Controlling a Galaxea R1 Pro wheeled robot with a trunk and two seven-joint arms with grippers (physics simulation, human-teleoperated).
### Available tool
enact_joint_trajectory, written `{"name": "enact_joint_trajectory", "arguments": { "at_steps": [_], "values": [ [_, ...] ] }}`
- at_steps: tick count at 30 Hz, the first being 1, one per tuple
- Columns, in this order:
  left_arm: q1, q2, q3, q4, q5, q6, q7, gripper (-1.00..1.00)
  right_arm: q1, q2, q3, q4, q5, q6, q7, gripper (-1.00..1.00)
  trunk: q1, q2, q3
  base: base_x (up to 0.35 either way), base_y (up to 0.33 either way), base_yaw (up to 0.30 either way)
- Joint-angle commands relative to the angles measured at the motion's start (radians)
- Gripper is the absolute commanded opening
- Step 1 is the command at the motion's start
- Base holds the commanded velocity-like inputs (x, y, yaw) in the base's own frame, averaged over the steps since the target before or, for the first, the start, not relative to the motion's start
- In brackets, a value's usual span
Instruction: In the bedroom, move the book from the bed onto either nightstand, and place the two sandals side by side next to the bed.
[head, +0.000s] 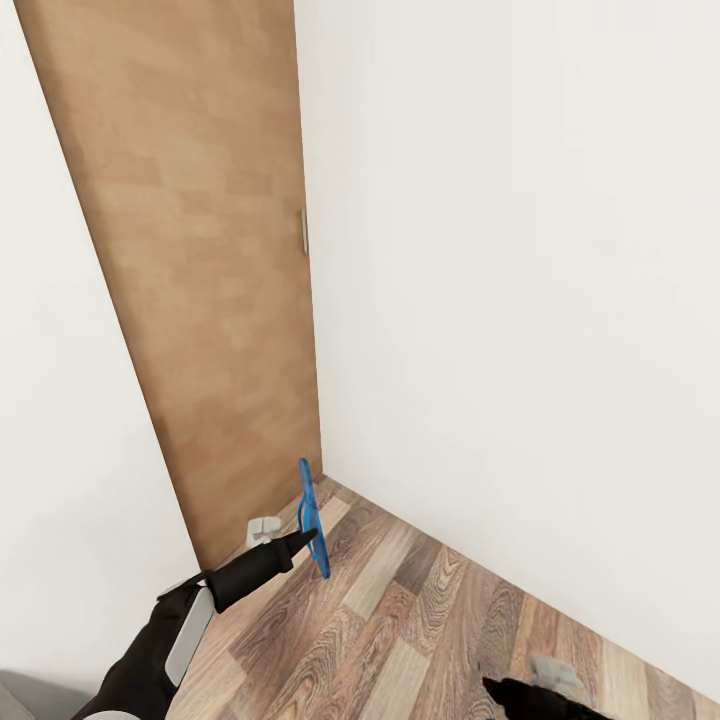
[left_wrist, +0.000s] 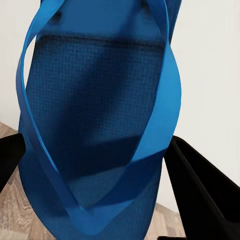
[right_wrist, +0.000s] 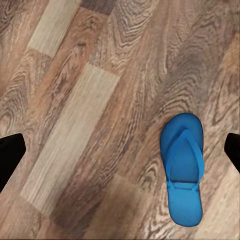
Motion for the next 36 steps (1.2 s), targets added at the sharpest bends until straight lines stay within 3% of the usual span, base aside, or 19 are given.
{"name": "enact_joint_trajectory", "arguments": {
  "at_steps": [1,2,5,9,15,36],
  "values": [
    [0.000,-0.001,0.004,0.000,0.005,0.010,-0.004,-1.00,-0.046,0.024,-0.004,0.000,0.034,0.034,-0.070,1.00,0.000,0.000,-0.001,0.000,0.000,0.000],
    [0.000,-0.001,0.004,0.000,0.005,0.010,-0.004,-1.00,-0.085,0.045,-0.004,0.002,0.072,0.054,-0.146,1.00,0.000,0.000,-0.001,0.000,0.000,0.000],
    [0.000,-0.001,0.004,0.000,0.005,0.010,-0.004,-1.00,-0.138,0.074,-0.004,0.003,0.151,0.089,-0.301,1.00,0.000,0.000,-0.001,0.000,0.000,0.000],
    [0.000,-0.001,0.003,0.000,0.004,0.011,-0.004,-1.00,-0.158,0.085,-0.004,0.004,0.186,0.119,-0.373,1.00,0.000,0.000,-0.001,0.000,0.000,0.000],
    [0.000,-0.001,0.003,0.000,0.005,0.011,-0.004,-1.00,-0.164,0.087,-0.004,0.007,0.196,0.132,-0.394,1.00,0.000,0.000,-0.001,0.000,0.000,0.000],
    [0.000,-0.001,0.003,0.000,0.005,0.013,-0.005,-1.00,-0.164,0.088,-0.002,0.009,0.198,0.121,-0.397,1.00,0.080,-0.147,-0.067,0.000,0.000,0.000]
  ]
}}
